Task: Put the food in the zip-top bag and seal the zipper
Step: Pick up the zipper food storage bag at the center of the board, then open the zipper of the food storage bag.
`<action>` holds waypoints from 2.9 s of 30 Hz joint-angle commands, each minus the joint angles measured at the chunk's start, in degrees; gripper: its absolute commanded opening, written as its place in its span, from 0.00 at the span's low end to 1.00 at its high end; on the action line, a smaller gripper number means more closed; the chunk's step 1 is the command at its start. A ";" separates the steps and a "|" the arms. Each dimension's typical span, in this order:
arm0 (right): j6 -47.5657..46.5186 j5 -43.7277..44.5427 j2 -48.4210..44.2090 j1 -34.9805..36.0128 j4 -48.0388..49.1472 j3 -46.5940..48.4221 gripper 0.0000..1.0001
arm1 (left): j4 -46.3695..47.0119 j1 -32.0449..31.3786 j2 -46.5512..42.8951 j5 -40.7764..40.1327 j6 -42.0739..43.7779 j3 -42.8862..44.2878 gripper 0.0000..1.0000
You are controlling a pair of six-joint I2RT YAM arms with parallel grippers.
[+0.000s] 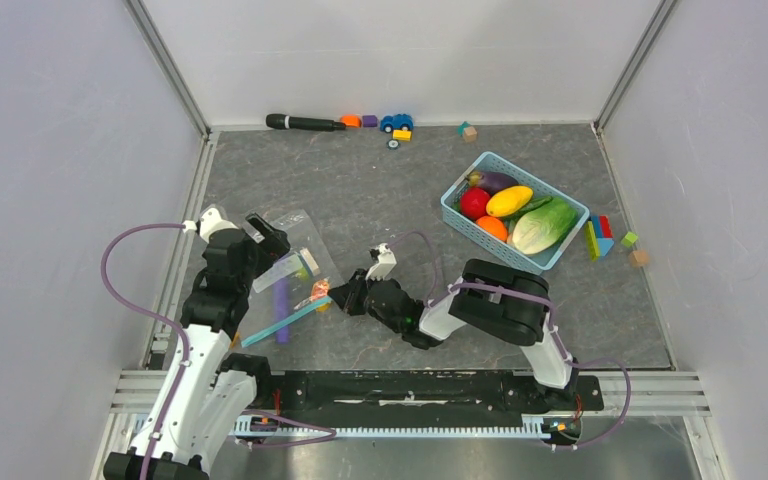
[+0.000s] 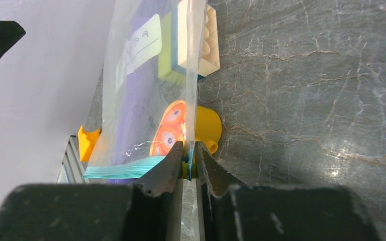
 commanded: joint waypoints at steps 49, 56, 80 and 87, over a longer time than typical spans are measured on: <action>-35.79 2.03 -51.81 -19.98 -77.51 6.39 0.00 | 9.20 -61.81 25.78 -15.90 24.86 10.25 1.00; -35.72 -1.19 -54.28 -20.35 -78.67 7.71 0.00 | 9.51 -65.24 32.76 -25.92 24.90 13.33 1.00; -22.06 -3.97 -57.56 -21.01 -77.05 8.45 0.00 | 38.20 -67.35 31.59 -20.51 23.68 -0.85 1.00; -21.73 -3.40 -57.96 -21.01 -76.86 7.73 0.00 | 41.10 -67.39 35.12 -28.49 23.20 -0.20 1.00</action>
